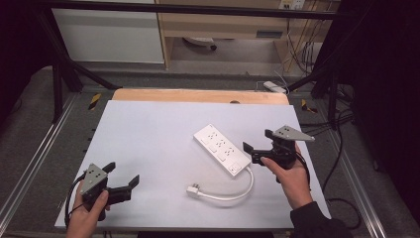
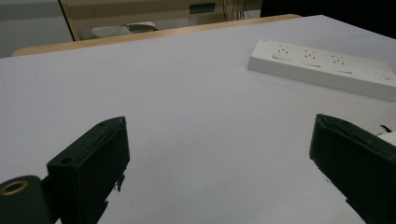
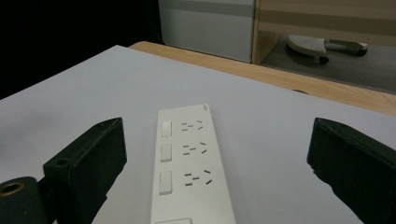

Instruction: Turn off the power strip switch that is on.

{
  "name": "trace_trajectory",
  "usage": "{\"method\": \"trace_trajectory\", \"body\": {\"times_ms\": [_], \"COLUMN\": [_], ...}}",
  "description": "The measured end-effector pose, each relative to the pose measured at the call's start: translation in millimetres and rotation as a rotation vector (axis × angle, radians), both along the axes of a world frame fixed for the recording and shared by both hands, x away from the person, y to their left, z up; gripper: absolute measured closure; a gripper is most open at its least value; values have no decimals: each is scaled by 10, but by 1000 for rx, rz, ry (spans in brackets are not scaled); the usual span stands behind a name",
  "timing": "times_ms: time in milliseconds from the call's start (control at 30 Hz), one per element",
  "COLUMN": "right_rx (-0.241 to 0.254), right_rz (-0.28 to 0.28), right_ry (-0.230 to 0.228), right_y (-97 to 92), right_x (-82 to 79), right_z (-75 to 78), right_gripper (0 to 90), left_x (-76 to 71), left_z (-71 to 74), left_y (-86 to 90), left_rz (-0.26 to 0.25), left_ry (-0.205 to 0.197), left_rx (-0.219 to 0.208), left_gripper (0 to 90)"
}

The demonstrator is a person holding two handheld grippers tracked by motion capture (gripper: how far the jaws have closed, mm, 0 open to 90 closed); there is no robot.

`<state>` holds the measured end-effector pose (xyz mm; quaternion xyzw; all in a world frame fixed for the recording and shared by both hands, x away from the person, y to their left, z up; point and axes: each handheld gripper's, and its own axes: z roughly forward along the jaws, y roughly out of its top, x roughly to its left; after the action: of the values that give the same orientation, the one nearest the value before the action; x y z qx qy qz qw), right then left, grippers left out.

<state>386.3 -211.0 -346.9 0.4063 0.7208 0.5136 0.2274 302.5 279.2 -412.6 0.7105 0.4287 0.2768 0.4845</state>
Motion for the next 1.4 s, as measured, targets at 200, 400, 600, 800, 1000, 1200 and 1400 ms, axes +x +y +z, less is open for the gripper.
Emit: {"method": "trace_trajectory", "body": {"times_ms": [200, 400, 600, 800, 1000, 1200, 1400], "right_rx": [1, 0, 10, 21, 14, 15, -31], "right_rz": [13, 27, 37, 49, 36, 43, 63], "right_ry": [-6, -18, -26, -47, -60, -88, -113], "right_y": [109, 207, 237, 285, 317, 370, 449], "right_x": [65, 101, 116, 139, 173, 234, 339], "right_z": [-5, 9, 1, 10, 10, 19, 16], "right_gripper": [52, 69, 174, 361, 518, 714, 840], "left_x": [-7, -4, -1, 4, 1, 1, 3], "left_z": [13, 9, 3, -8, -3, -2, -2], "left_y": [7, 9, 8, 4, 9, 9, 16], "left_rz": [4, 2, 3, -2, 0, 1, 3], "left_ry": [-11, -7, 0, 6, 4, 3, 2], "left_rx": [-8, -7, -5, 9, 4, 3, 4], "left_gripper": [48, 48, 48, 49, 49, 49, 48]}}
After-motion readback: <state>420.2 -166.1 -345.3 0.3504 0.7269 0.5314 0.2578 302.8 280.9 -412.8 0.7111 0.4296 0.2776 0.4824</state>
